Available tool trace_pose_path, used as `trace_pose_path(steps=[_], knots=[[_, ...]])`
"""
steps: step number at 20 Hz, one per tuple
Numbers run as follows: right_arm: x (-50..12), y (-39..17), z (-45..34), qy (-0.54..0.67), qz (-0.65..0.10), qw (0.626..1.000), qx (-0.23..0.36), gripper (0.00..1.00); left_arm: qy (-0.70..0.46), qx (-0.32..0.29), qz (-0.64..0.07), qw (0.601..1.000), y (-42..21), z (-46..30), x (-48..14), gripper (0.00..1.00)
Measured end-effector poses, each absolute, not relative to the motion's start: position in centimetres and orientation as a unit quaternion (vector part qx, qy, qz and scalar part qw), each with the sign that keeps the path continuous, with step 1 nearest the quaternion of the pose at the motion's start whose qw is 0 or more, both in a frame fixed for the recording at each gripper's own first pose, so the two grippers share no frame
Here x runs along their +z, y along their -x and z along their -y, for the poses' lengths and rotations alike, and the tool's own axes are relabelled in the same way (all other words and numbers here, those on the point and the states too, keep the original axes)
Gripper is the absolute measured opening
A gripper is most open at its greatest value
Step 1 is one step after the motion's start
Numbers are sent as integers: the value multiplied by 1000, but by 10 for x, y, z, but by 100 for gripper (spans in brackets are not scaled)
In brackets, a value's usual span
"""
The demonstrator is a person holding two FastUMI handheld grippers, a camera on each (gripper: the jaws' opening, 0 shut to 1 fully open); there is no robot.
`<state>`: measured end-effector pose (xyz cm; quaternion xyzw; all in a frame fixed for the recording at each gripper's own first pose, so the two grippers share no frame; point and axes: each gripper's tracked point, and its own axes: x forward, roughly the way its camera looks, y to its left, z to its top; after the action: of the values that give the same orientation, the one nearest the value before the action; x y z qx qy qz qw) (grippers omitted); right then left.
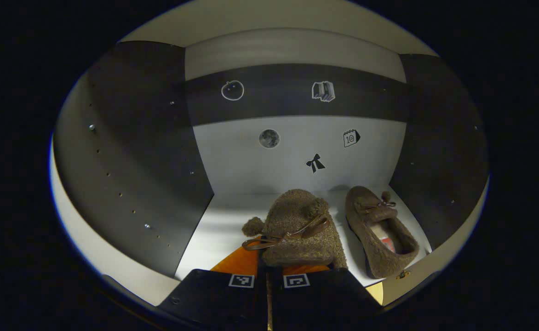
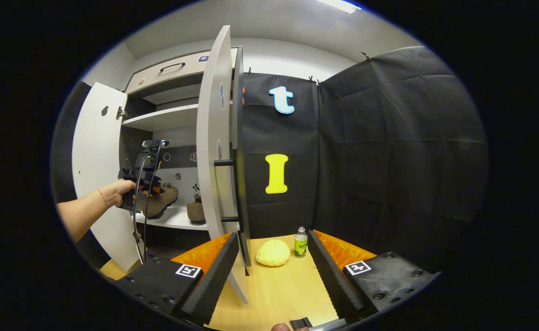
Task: Grab one shoe with the right hand and put it into the shoe cabinet, grab the other shoe with the left hand and put it into the shoe cabinet; then close the right door with the right hand and the left door with the left hand.
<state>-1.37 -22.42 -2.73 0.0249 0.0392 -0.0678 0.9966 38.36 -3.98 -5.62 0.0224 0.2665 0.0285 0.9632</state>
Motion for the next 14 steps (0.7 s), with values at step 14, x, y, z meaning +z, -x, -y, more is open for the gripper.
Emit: trace_pose_path(steps=[14], knots=[[-35, -10, 267, -30, -44, 993, -105, 98, -65, 35, -326, 942, -451, 35, -104, 11]])
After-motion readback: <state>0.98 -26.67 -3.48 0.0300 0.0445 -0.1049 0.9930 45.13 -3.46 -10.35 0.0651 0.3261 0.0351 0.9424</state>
